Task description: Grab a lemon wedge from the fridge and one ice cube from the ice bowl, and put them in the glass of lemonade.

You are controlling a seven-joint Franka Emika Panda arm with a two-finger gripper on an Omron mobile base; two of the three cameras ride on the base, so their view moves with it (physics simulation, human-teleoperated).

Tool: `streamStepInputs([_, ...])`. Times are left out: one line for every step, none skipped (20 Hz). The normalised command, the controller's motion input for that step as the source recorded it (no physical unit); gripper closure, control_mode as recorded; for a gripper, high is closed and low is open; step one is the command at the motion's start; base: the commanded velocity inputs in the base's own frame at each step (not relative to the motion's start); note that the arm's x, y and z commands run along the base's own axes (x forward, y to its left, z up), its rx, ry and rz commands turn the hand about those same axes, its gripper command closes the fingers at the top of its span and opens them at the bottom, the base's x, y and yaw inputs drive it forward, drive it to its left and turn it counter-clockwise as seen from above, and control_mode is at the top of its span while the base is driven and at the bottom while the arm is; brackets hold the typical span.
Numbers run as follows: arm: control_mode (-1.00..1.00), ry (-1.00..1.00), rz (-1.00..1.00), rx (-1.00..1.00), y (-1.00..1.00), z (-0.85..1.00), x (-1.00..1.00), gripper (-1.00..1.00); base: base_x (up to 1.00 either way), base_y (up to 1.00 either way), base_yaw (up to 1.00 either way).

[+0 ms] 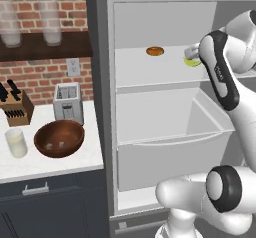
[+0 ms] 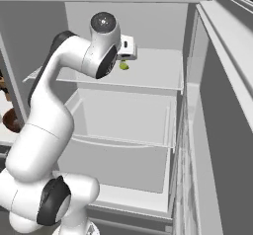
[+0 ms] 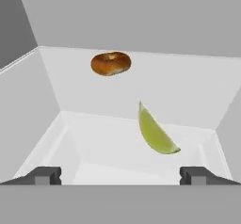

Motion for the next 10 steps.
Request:
streamStepInputs([-1.0,0.02,0.1,-0.05,0.0,0.0,0.94,-1.0,0.0,0.0,0.0])
streamStepInputs([-1.0,0.01,0.14,-0.06,0.0,0.0,0.9,-1.0,0.0,0.0,0.0])
streamStepInputs([-1.0,0.03,0.18,-0.06,0.0,-0.01,0.78,-1.0,0.0,0.0,0.0])
streamStepInputs([-1.0,0.05,0.23,-0.07,0.0,0.0,0.64,-1.0,0.0,0.0,0.0])
streamStepInputs([-1.0,0.05,0.26,-0.09,0.0,0.0,0.51,-1.0,0.0,0.0,0.0])
streamStepInputs([-1.0,0.03,0.27,-0.12,0.0,0.0,0.34,-1.0,0.0,0.0,0.0])
streamStepInputs([-1.0,0.0,0.26,-0.1,0.0,0.0,0.15,-1.0,0.0,0.0,0.0])
streamStepInputs([-1.0,0.0,0.25,-0.09,0.0,0.0,0.01,-1.0,0.0,0.0,0.0])
streamStepInputs([-1.0,0.0,0.24,-0.09,0.0,-0.1,0.0,-1.0,0.0,0.0,0.0])
streamStepInputs([-1.0,0.0,0.23,-0.08,0.0,-0.19,0.0,-1.0,0.0,0.0,0.0])
